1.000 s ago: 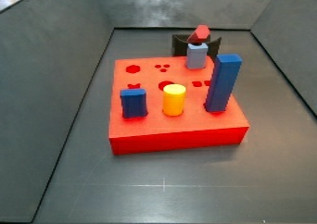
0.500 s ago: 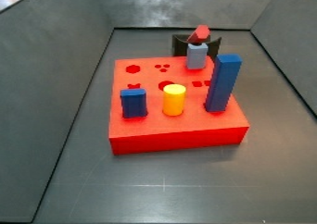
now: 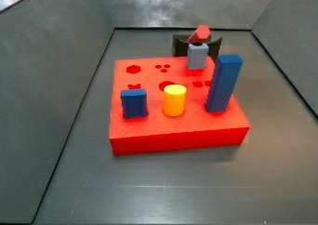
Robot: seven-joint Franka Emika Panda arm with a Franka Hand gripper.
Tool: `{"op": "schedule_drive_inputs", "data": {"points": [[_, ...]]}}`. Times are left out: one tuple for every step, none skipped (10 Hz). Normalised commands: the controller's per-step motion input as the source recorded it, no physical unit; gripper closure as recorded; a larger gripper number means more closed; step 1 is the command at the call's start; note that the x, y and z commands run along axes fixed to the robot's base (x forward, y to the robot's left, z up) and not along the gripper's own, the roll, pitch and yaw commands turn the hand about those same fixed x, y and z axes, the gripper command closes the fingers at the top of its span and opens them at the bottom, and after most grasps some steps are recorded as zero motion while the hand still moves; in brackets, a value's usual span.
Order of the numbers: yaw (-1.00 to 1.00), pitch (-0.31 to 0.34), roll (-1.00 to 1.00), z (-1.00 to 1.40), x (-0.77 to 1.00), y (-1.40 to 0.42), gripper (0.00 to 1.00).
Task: Pick up the hexagon object. Move up. Place the hexagon object on the fixture. Regrasp the hexagon object. Move to above the board. Insert the hexagon object.
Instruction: Regrasp the hexagon object.
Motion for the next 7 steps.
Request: {"op": "schedule_drive_inputs", "data": {"points": [[0.11, 0.192, 1.00, 0.00, 0.10, -0.05, 0.00], [0.15, 0.193, 0.80, -0.01, 0.10, -0.05, 0.00], [0.17, 0.177, 0.61, -0.01, 0.10, -0.05, 0.00], [0.20, 0.147, 0.37, -0.01, 0.10, -0.05, 0.00], [0.21, 0.118, 0.25, 0.00, 0.10, -0.04, 0.00], [0.21, 0.083, 0.19, 0.00, 0.09, -0.04, 0.00], [0.21, 0.044, 0.17, -0.01, 0.08, -0.05, 0.00]]}}
